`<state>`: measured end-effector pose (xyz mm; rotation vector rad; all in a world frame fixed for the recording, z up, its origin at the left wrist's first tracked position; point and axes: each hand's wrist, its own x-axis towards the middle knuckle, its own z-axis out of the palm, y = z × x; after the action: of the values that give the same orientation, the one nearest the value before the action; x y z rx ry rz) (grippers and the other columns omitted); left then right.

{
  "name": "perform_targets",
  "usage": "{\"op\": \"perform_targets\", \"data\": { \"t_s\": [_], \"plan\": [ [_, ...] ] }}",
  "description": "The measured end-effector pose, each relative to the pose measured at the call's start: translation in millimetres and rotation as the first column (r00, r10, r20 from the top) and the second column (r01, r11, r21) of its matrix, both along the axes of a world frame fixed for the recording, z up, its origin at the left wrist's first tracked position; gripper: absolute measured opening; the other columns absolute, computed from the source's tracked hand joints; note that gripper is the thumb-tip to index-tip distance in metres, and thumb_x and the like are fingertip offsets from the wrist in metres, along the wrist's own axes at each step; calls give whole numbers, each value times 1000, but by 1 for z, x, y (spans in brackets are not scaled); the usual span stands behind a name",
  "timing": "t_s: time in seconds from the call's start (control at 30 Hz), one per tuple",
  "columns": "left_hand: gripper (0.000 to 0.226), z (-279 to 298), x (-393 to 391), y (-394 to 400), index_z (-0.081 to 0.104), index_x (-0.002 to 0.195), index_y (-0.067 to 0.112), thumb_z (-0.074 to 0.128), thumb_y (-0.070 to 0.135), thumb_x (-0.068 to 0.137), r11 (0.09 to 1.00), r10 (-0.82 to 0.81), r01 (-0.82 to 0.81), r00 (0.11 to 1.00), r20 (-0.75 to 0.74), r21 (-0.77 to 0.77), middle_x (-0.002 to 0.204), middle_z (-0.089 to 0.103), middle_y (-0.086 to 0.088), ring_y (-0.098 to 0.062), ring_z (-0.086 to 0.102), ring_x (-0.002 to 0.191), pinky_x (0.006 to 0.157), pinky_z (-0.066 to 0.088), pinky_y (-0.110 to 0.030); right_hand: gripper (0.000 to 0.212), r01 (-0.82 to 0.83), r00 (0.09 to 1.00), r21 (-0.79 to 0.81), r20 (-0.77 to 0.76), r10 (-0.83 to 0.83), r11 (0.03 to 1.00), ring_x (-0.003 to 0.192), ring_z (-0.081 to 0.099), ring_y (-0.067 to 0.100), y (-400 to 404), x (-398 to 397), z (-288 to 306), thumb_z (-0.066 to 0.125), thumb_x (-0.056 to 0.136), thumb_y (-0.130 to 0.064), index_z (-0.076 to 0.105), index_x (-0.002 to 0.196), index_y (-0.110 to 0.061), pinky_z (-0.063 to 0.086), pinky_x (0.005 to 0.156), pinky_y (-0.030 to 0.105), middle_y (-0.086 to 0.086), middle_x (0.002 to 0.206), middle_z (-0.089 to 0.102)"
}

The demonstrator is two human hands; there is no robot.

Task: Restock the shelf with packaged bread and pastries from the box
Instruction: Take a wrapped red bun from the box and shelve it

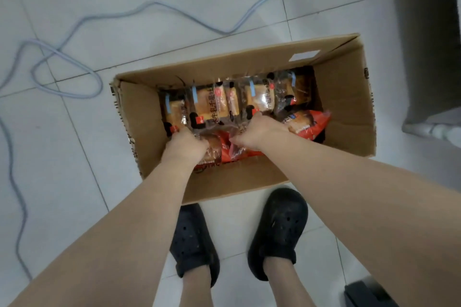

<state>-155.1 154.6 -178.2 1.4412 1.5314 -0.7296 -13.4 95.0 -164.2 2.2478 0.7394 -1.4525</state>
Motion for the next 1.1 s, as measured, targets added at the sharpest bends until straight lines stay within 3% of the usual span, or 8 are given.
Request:
{"op": "perform_targets", "data": {
  "t_s": [0.17, 0.33, 0.47, 0.6, 0.7, 0.83, 0.97, 1.1],
  "plan": [
    [82, -26, 2, -3, 17, 147, 5, 58, 44, 87, 989, 71, -85, 991, -115, -122, 141, 44, -15, -31, 49, 123, 89, 42, -34, 121, -54, 995, -177, 71, 68, 983, 130, 46, 33, -1, -10, -31, 57, 66, -79, 7, 150, -10, 27, 107, 45, 12, 142, 47],
    [105, -38, 4, -2, 10, 150, 5, 73, 45, 77, 873, 376, -404, 914, -150, -272, 153, 27, -15, -32, 32, 139, 111, 30, -39, 116, -42, 994, -185, 95, 60, 982, 129, 47, 35, -3, -6, -34, 66, 75, -58, -4, 151, -6, 12, 116, 49, 14, 138, 52],
    [82, -37, -7, -10, 36, 139, 3, 75, 39, 76, 857, 428, -443, 896, -116, -265, 137, 48, -13, -29, 48, 123, 90, 42, -34, 111, 9, 994, -152, 108, 7, 988, 125, 50, 33, -8, 1, -34, 69, 73, -49, 3, 151, -5, 15, 115, 50, 11, 133, 56],
    [91, -35, -22, -13, 39, 136, 10, 83, 43, 64, 792, 567, -558, 823, -40, -249, 128, 57, -10, -28, 59, 112, 90, 54, -40, 100, 255, 964, -85, 97, -247, 963, 122, 51, 34, -8, 13, -30, 70, 70, -47, 20, 147, -6, 32, 110, 48, 11, 129, 56],
    [79, -26, -28, -9, 42, 132, 13, 82, 38, 69, 697, 666, -632, 746, -22, -339, 124, 58, -9, -27, 60, 109, 61, 61, -36, 64, 435, 901, -52, 23, -434, 899, 97, 54, 27, -7, 20, -23, 72, 68, -47, 55, 115, -7, 46, 89, 38, 8, 110, 58],
    [73, -8, -27, -7, 42, 131, 14, 80, 36, 72, 657, 696, -646, 718, -17, -389, 120, 60, -10, -26, 64, 100, 58, 60, -34, 38, 499, 864, -27, -59, -500, 866, 97, 47, 25, -7, 28, -7, 70, 76, -38, 54, 94, -9, 41, 81, 34, 7, 104, 48],
    [71, 21, -22, -11, 39, 129, 15, 78, 36, 73, 628, 718, -675, 695, -47, -387, 123, 57, -11, -28, 63, 104, 60, 59, -35, 68, 495, 867, -23, -63, -495, 869, 118, 50, 30, -5, 31, 15, 71, 74, -42, 51, 127, -4, 44, 89, 35, 12, 125, 52],
    [66, 56, -15, -19, 36, 123, 18, 78, 32, 75, 630, 731, -682, 683, -15, -371, 126, 52, -9, -28, 59, 111, 55, 57, -32, 84, 402, 915, -15, -41, -402, 916, 121, 47, 32, -4, 37, 49, 71, 69, -45, 40, 136, -5, 42, 84, 35, 13, 131, 49]
  ]
}}
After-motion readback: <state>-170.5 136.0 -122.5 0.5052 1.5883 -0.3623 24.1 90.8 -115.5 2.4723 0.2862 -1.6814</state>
